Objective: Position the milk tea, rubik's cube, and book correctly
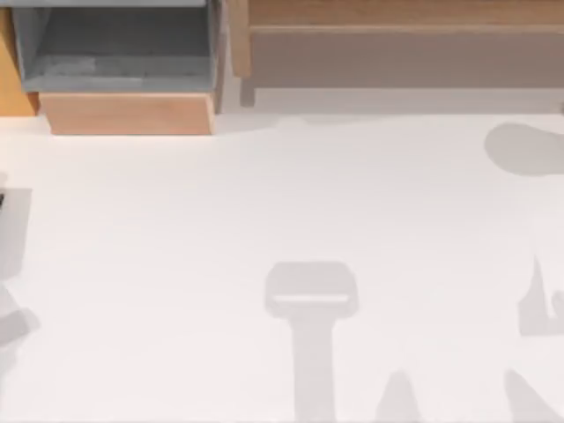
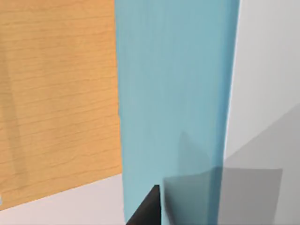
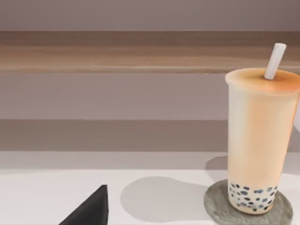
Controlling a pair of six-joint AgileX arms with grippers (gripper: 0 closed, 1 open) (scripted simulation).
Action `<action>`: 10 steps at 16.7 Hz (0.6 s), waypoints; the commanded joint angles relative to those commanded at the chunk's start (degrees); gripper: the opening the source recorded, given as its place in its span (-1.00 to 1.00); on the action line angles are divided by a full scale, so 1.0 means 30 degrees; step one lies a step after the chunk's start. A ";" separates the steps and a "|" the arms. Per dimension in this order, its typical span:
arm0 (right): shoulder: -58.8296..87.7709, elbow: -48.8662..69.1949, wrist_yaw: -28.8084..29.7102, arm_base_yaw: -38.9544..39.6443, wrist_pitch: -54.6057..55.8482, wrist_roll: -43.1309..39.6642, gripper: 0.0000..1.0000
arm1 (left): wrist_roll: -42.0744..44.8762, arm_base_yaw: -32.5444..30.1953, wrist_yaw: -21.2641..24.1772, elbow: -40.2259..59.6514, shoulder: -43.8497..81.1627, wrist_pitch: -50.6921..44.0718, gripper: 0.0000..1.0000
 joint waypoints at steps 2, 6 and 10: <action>0.0000 0.0000 0.0000 0.0000 0.0000 0.0000 1.00 | 0.0000 0.0000 0.0000 0.0000 0.0000 0.0000 -1.00; 0.0000 0.0000 0.0000 0.0000 0.0000 0.0000 1.00 | 0.0000 0.0000 0.0000 0.0000 0.0000 0.0000 -0.40; 0.0000 0.0000 0.0000 0.0000 0.0000 0.0000 1.00 | 0.0000 0.0000 0.0000 0.0000 0.0000 0.0000 0.21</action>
